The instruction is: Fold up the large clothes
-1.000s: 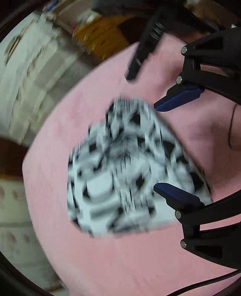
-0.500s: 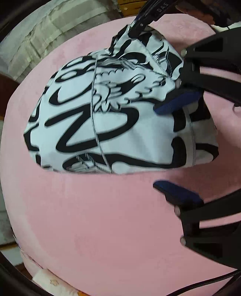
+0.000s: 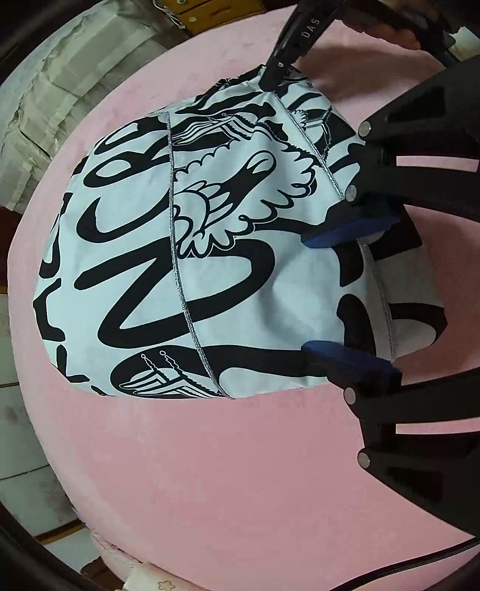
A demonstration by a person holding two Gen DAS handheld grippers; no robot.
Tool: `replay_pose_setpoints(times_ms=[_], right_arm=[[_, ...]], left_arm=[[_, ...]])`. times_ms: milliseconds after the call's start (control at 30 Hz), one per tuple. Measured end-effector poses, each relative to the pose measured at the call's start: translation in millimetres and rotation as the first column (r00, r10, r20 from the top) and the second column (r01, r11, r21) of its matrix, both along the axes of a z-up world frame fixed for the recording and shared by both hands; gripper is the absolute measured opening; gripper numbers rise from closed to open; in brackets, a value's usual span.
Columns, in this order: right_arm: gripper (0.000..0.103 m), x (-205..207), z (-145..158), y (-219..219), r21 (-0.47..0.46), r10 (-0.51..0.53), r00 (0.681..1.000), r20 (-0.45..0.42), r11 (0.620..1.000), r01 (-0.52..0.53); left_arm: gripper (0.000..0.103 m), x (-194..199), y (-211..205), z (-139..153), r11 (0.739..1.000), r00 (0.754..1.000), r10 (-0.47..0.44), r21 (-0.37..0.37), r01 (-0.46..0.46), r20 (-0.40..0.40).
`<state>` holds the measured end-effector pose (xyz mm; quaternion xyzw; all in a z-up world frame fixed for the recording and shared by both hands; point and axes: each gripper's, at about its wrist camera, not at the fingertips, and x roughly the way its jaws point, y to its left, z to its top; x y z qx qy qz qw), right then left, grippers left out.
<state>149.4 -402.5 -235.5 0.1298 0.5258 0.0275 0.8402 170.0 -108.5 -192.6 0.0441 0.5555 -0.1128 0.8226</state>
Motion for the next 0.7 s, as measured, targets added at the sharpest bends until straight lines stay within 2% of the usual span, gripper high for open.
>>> replay_pose_setpoints(times_ms=[100,133,233,367,467,700], right_arm=[[0.034,-1,13,-2,-0.006,-0.004,1.000,-0.012,1.000,0.004],[0.042,1,17,-5,-0.005,-0.012,1.000,-0.022,1.000,0.012],[0.044,5,39,-12,-0.005,-0.028,0.999,-0.029,1.000,0.028],[0.044,10,77,-10,-0.043,-0.016,0.998,0.053,0.999,0.018],[0.044,25,99,2,-0.060,0.034,0.993,0.116,0.998,-0.027],[0.044,104,107,56,-0.026,0.178,0.962,0.206,0.984,-0.177]], left_arm=[[0.056,1,5,2,0.998,0.998,0.008,-0.056,-0.011,-0.060],[0.056,3,12,6,0.995,0.995,0.022,-0.090,-0.030,-0.092],[0.056,10,31,19,0.983,0.989,0.066,-0.162,-0.088,-0.133],[0.057,32,54,48,0.969,0.988,0.128,-0.200,-0.144,-0.091],[0.058,48,58,65,0.969,0.990,0.139,-0.202,-0.143,-0.033],[0.060,97,9,75,0.971,0.994,0.087,-0.231,-0.069,0.070]])
